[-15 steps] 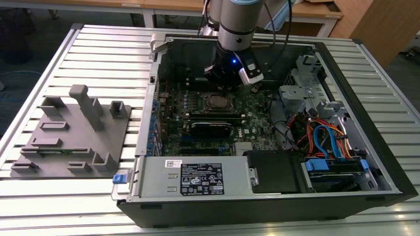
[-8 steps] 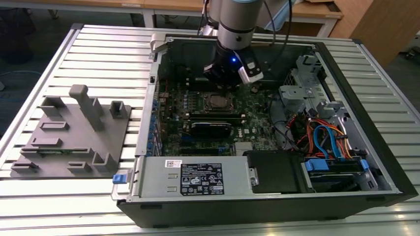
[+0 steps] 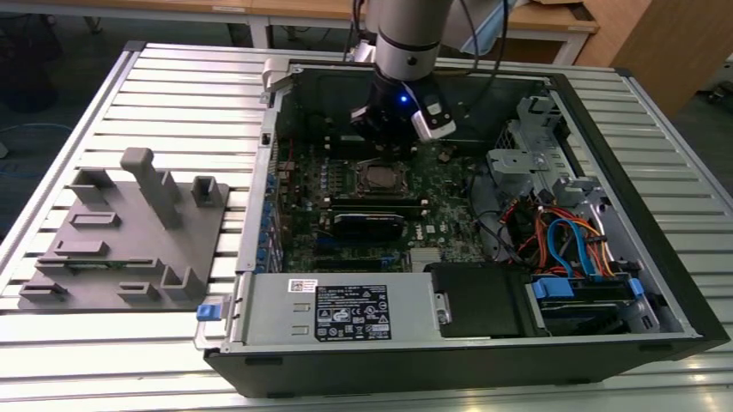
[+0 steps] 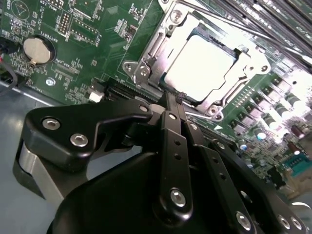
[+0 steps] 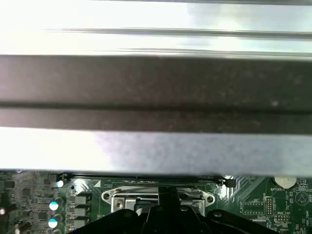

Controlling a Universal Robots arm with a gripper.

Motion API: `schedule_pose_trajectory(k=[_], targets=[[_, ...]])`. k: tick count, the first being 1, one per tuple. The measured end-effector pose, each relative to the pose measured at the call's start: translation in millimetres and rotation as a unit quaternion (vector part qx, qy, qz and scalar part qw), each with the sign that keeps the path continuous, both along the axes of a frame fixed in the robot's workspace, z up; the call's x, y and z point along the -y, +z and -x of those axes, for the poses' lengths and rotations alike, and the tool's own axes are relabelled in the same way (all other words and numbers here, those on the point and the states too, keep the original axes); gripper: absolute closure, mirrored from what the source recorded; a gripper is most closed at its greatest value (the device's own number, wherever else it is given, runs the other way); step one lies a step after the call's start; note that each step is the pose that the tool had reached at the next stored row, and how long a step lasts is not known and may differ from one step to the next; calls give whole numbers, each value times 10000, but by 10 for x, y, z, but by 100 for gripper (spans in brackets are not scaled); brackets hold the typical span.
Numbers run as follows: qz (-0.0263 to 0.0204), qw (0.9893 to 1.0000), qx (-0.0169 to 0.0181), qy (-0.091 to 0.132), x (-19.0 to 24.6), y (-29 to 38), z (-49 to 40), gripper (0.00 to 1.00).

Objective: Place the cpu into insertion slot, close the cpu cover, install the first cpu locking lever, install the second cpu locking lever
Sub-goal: 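Install the first cpu locking lever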

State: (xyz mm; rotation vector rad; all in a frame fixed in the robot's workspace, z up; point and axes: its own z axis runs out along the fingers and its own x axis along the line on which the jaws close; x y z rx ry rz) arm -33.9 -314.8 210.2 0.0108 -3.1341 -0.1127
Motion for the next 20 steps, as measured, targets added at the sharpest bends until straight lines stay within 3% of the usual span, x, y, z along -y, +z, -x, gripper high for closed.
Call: schedule_pose_trajectory(k=[9,20], targets=[[0,10000,0,0,0,116,26,90],[0,10000,0,0,0,124,31,90]])
